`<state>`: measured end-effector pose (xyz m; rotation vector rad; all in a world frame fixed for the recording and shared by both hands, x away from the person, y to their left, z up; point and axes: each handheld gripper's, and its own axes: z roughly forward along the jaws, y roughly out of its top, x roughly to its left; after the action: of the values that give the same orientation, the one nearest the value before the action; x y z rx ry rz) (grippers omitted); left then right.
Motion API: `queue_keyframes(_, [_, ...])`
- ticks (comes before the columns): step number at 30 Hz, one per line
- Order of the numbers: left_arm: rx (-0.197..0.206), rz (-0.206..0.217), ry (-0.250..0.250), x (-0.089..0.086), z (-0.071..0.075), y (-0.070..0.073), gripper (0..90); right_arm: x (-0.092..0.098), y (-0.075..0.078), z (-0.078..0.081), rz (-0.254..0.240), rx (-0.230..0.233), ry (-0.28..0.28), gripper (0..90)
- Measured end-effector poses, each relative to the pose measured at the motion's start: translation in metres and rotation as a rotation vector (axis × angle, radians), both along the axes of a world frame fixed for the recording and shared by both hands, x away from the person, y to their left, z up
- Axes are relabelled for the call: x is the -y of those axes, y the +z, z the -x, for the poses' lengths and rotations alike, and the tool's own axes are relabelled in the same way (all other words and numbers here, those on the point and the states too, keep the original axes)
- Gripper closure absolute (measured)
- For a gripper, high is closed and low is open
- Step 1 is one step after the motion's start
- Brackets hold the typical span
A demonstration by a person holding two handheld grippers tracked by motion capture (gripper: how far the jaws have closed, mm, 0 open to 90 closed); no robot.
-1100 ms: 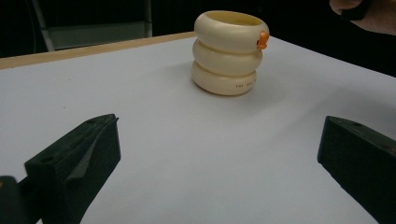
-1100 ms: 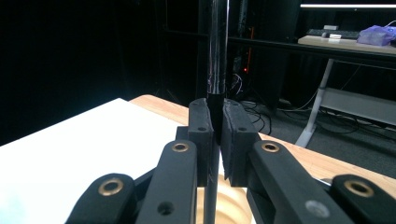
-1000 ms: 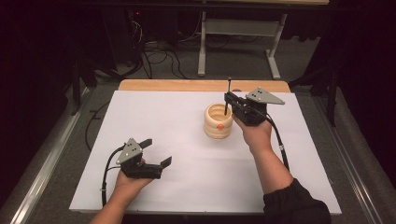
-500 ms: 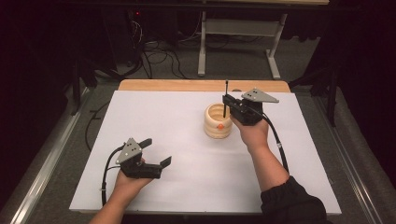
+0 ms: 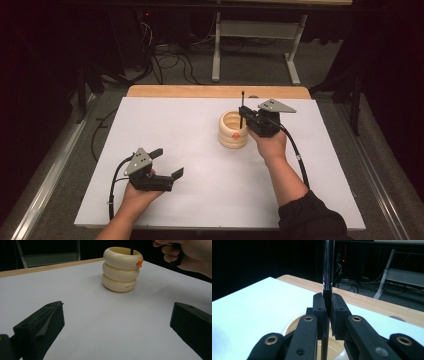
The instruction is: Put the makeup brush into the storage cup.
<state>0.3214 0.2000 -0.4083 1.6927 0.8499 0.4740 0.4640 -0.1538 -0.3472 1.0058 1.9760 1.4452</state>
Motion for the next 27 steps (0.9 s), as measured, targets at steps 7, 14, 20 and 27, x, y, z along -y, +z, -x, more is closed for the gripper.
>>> queue_keyframes(7, [-0.001, -0.001, -0.001, 0.0, 0.0, 0.0, 0.0, 0.001, -0.008, 0.002, -0.001, -0.013, -0.001, 85.7])
queue_keyframes(14, [-0.001, -0.001, -0.002, 0.0, 0.0, 0.0, 0.0, 0.003, -0.015, 0.004, 0.01, -0.032, 0.007, 85.7])
queue_keyframes(20, [-0.002, -0.002, -0.004, 0.001, 0.0, 0.0, 0.0, 0.004, -0.021, 0.007, 0.014, -0.051, 0.007, 85.5])
queue_keyframes(27, [-0.002, -0.001, -0.003, 0.001, 0.0, 0.0, 0.0, 0.005, -0.021, 0.007, 0.018, -0.048, 0.008, 85.2])
